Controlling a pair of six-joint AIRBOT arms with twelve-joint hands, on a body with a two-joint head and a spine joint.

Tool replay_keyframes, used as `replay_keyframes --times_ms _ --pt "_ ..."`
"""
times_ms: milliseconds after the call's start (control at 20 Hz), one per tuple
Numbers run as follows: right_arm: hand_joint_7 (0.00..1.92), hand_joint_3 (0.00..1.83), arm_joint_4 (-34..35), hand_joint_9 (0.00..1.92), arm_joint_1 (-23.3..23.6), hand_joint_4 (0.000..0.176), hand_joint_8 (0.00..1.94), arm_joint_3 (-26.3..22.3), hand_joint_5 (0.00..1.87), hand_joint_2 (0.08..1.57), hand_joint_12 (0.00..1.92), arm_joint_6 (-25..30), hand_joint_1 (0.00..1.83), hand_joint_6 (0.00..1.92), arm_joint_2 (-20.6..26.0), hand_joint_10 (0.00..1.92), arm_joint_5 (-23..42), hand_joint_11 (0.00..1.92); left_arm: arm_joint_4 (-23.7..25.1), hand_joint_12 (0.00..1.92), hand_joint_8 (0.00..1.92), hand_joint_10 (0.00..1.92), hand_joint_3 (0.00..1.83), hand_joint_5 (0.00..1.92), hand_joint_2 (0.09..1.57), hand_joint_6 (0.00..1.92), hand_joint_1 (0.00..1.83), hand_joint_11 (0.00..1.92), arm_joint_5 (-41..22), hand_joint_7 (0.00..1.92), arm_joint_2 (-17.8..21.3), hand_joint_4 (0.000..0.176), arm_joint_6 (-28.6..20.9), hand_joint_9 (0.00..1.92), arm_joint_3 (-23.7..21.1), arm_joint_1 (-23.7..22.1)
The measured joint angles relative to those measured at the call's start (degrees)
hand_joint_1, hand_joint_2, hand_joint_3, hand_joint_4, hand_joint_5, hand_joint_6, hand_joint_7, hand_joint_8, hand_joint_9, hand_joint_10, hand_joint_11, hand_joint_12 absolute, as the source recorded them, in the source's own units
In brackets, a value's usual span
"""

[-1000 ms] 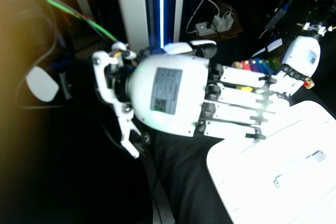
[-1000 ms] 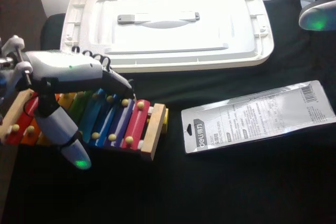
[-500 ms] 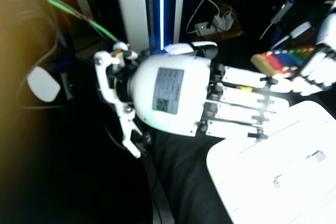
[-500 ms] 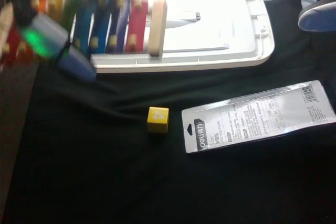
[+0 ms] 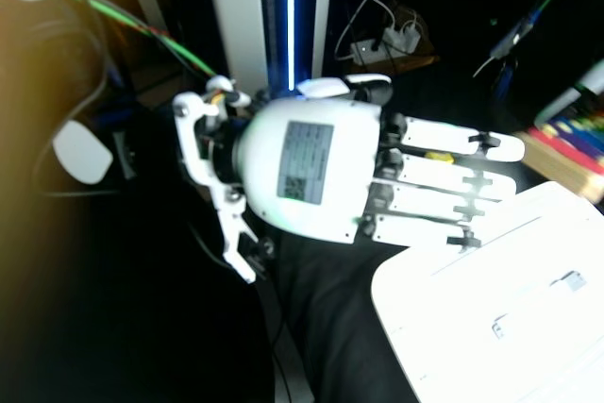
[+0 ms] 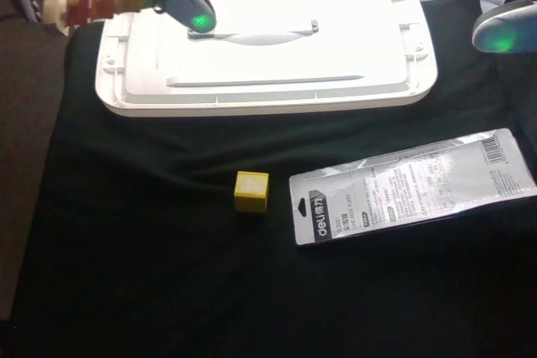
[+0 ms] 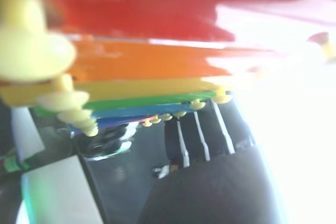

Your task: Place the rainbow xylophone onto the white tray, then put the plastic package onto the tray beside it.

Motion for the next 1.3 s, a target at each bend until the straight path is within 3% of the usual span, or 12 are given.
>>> replay_keyframes --times_ms 50,150,250,300,500,600,700,800,900,1150,1200,1300 --pt "0.43 0.00 -0.1 0.42 0.2 0.036 0.00 0.0 0.36 0.75 1.30 0.0 0.66 0.00 -0.1 0.01 0.0 0.02 0.0 0.99 0.01 0.02 0.00 0.80 1.05 0.00 1.28 0.52 0.3 0.86 -1.7 0.000 0.0 0.93 2.1 0.0" --pt "0.44 0.00 -1.5 0.44 1.5 0.036 0.00 0.0 0.36 0.70 1.17 0.0 0.65 0.00 -0.2 0.00 0.0 0.10 -2.2 0.97 0.01 0.00 0.00 0.83 1.05 0.01 1.27 0.37 0.9 0.88 -4.9 0.000 0.0 0.90 6.2 -0.1" --pt "0.42 0.02 -2.9 0.43 3.5 0.011 0.00 -0.1 0.33 0.74 1.17 0.0 0.68 0.00 -0.2 0.00 0.5 0.13 -6.5 0.98 0.01 0.00 0.00 0.85 1.03 0.01 1.23 0.31 1.2 0.90 -6.9 0.000 1.9 0.88 8.8 0.2" --pt "0.41 0.01 -3.1 0.43 4.1 0.024 0.00 -0.3 0.33 0.74 1.15 0.0 0.72 0.00 -0.2 0.00 0.9 0.10 -9.7 1.01 0.01 0.00 0.00 0.83 1.04 0.00 1.19 0.25 1.1 0.90 -8.0 0.000 3.3 0.84 10.1 0.8" --pt "0.37 0.00 -5.7 0.42 4.1 0.016 0.00 -0.4 0.33 0.79 1.17 0.0 0.74 0.00 -0.4 0.00 0.8 0.03 -14.3 1.07 0.00 0.02 0.00 0.84 1.02 0.01 1.21 0.37 1.7 0.84 -12.7 0.000 4.5 0.83 17.1 3.8" --pt "0.38 0.00 -5.6 0.43 4.1 0.027 0.00 -0.5 0.33 0.82 1.14 0.0 0.72 0.00 -0.4 0.00 0.9 0.04 -17.5 1.03 0.02 0.04 0.00 0.89 1.04 0.02 1.20 0.47 1.2 0.89 -14.6 0.000 4.6 0.89 19.9 4.5" --pt "0.38 0.00 -6.0 0.40 4.5 0.027 0.00 -0.5 0.32 0.84 1.07 0.0 0.76 0.00 -0.5 0.00 0.7 0.05 -21.4 1.06 0.01 0.05 0.00 0.90 1.05 0.01 1.15 0.47 -0.2 0.90 -16.3 0.000 4.5 0.91 22.2 5.4" --pt "0.38 0.01 -6.0 0.39 4.9 0.019 0.00 -0.3 0.34 0.86 1.06 0.0 0.80 0.01 -1.0 0.00 1.1 0.03 -23.3 0.95 0.00 0.01 0.00 0.86 1.05 0.00 1.14 0.43 -1.0 0.85 -18.6 0.000 4.5 0.84 25.0 6.6" --pt "0.39 0.01 -6.6 0.38 4.9 0.023 0.00 -0.3 0.34 0.87 1.05 0.0 0.81 0.01 -1.2 0.00 0.9 0.02 -23.6 1.03 0.00 0.00 0.00 0.80 1.07 0.00 1.18 0.34 -1.0 0.84 -19.3 0.000 4.5 0.82 25.8 7.0" --pt "0.38 0.00 -8.1 0.39 6.6 0.053 0.00 0.0 0.35 0.86 1.01 0.0 0.75 0.00 -1.7 0.00 0.9 0.08 -23.7 0.78 0.00 0.00 0.00 0.75 1.05 0.00 1.14 0.42 -1.6 0.81 -22.5 0.000 2.0 0.81 30.3 8.7" --pt "0.38 0.00 -9.0 0.40 7.3 0.085 0.00 0.0 0.35 0.85 1.01 0.0 0.74 0.00 -1.9 0.00 0.8 0.10 -23.7 0.77 0.00 0.00 0.01 0.73 1.08 0.00 1.19 0.44 -1.7 0.76 -23.1 0.000 1.4 0.79 31.0 9.2" --pt "0.40 0.00 -10.1 0.42 8.4 0.105 0.00 0.0 0.35 0.84 0.99 0.3 0.73 0.00 -2.4 0.01 1.0 0.16 -23.9 0.80 0.00 0.00 0.00 0.69 1.13 0.00 1.18 0.37 -1.8 0.71 -23.8 0.000 0.5 0.72 32.1 9.6"
